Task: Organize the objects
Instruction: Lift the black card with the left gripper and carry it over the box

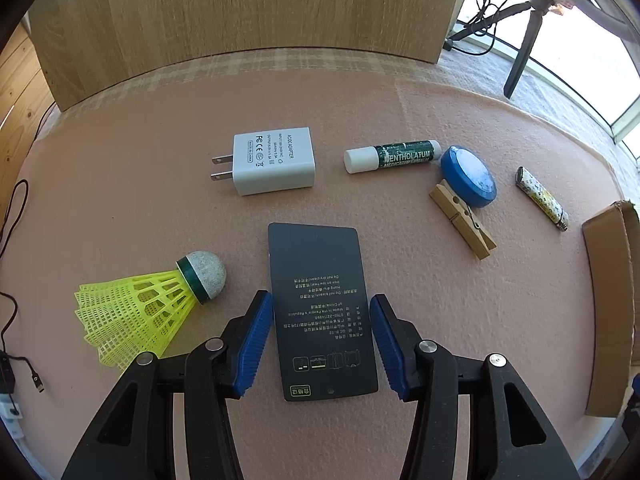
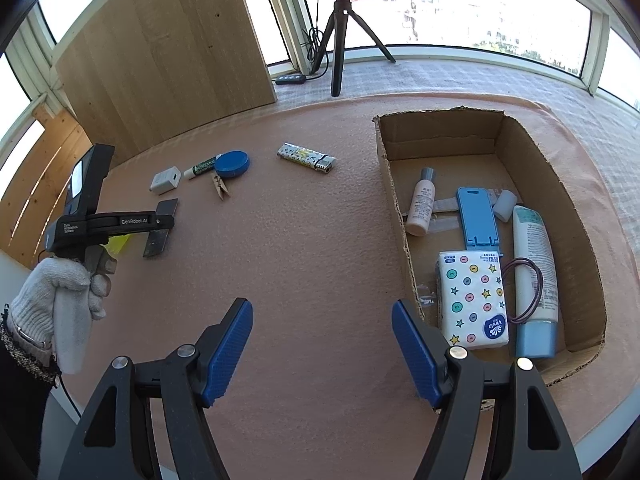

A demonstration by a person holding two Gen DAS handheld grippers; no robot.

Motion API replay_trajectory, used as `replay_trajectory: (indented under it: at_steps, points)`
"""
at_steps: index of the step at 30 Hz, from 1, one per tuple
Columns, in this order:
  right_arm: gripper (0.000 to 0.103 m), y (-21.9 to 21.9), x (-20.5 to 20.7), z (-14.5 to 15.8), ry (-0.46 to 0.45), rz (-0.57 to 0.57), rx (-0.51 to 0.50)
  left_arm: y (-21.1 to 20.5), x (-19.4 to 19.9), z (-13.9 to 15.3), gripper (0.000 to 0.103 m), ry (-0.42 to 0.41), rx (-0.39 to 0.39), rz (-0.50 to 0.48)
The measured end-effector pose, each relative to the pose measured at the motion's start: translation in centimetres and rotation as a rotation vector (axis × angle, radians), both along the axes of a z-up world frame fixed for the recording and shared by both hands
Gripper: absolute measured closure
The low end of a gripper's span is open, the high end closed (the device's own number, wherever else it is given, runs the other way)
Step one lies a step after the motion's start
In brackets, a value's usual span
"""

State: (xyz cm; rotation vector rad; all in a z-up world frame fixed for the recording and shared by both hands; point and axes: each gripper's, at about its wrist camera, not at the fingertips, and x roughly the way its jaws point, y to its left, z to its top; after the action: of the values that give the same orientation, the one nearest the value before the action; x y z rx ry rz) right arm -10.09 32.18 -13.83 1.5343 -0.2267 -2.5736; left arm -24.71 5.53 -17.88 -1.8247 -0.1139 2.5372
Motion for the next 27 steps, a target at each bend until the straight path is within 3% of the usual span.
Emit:
replay_trajectory:
  at_steps: [12,27]
  points:
    - [0.035,1.9,1.2,0.5,0.015,-0.025,0.011,6.2,1.5,5.3,0.049,0.107,0.049,-0.142]
    - [0.035,6.6,3.9,1.0,0.016,-0.107,0.009,22.9,2.1,9.3,0.049,0.177,0.124,-0.421]
